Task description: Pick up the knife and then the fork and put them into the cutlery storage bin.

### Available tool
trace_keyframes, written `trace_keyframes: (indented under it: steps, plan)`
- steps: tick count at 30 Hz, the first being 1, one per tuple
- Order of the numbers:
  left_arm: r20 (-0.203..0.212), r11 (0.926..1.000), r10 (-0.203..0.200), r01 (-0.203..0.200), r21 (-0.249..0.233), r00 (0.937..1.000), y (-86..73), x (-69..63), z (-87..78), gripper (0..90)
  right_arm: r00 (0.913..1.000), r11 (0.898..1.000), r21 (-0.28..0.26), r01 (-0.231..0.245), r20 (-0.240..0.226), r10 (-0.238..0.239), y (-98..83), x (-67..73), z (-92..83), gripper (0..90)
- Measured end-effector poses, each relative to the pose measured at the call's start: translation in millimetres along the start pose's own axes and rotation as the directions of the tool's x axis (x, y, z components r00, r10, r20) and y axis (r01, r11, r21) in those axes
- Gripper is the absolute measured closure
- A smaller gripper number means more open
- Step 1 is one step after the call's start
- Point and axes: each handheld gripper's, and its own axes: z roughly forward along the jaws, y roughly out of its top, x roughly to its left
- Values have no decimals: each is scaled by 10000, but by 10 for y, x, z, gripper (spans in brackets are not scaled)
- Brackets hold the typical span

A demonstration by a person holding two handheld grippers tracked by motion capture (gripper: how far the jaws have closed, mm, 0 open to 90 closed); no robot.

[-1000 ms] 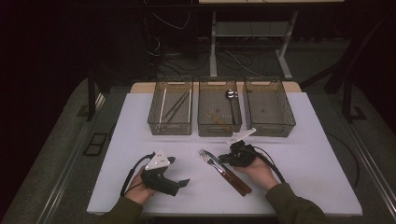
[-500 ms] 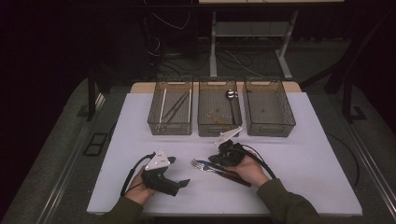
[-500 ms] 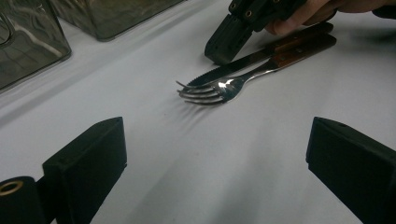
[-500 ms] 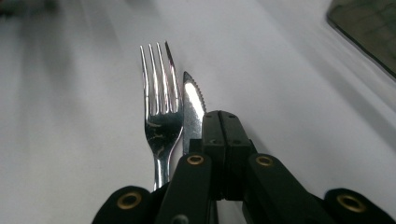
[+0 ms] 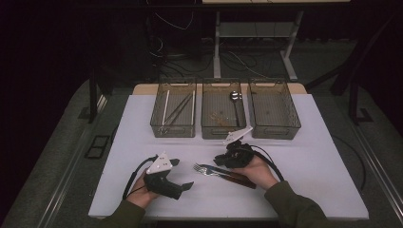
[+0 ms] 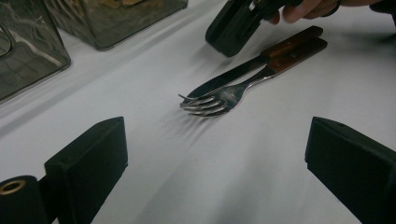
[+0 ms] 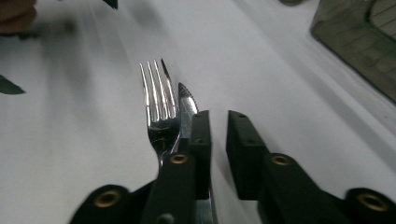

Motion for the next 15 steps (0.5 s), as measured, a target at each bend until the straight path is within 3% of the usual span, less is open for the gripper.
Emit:
trace_keyframes:
  steps: [9, 15]
  plan:
    - [-33, 9997, -226, 226, 60, 9997, 2, 34, -7, 36, 9997, 9999, 143, 33, -250, -29, -68, 52, -316, 523]
    - [68, 9997, -249, 249, 56, 9997, 2, 43, -27, 36, 9997, 9990, 377, 253, 37, -254, -161, 68, -460, 466]
